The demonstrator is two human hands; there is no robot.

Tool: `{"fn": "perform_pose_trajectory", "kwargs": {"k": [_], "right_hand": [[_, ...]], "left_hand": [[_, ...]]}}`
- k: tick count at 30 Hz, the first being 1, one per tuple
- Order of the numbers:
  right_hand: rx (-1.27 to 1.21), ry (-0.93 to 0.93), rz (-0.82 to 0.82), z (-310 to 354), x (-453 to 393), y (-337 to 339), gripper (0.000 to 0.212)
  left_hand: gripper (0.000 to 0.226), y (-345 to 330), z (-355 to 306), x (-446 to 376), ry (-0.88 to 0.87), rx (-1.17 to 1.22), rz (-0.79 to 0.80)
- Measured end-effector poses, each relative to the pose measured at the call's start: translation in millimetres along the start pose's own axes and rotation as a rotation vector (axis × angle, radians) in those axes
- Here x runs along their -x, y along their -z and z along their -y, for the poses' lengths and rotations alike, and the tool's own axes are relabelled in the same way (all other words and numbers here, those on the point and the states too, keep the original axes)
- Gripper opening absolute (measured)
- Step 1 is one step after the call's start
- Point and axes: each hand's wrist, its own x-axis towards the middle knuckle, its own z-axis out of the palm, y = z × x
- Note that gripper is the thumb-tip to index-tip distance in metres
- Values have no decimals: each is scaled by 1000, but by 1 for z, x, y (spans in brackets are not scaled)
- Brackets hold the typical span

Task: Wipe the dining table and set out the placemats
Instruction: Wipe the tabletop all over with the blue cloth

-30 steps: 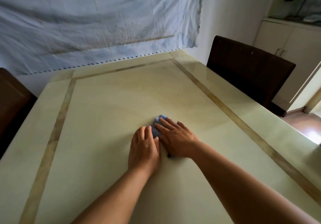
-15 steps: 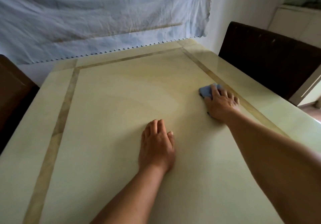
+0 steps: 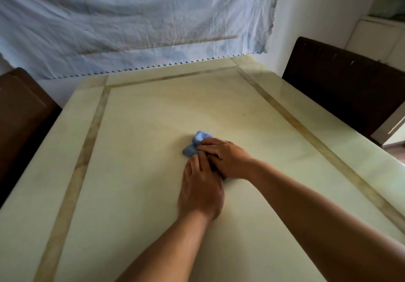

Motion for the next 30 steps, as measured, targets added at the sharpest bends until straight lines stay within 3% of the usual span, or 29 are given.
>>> {"fn": "perform_pose_trajectory", "kwargs": {"k": [3, 8, 13, 21, 25, 30], "right_hand": [[74, 58, 17, -9, -17, 3, 42], [210, -144, -70, -40, -52, 18, 40], [271, -470, -119, -84, -55, 37, 43], [102, -1004, -279, -99, -29, 43, 59], [94, -980, -251, -99, -22, 45, 62], [215, -693, -129, -82, -13, 38, 55]], "left_hand": [[51, -3, 1, 0, -25, -59, -11], [57, -8, 8, -1, -38, -124, 27], [58, -10, 11, -4, -38, -143, 34], [58, -4, 7, -2, -40, -120, 37], [58, -4, 6, -2, -30, -132, 39], [59, -3, 8, -4, -21, -132, 50]]}}
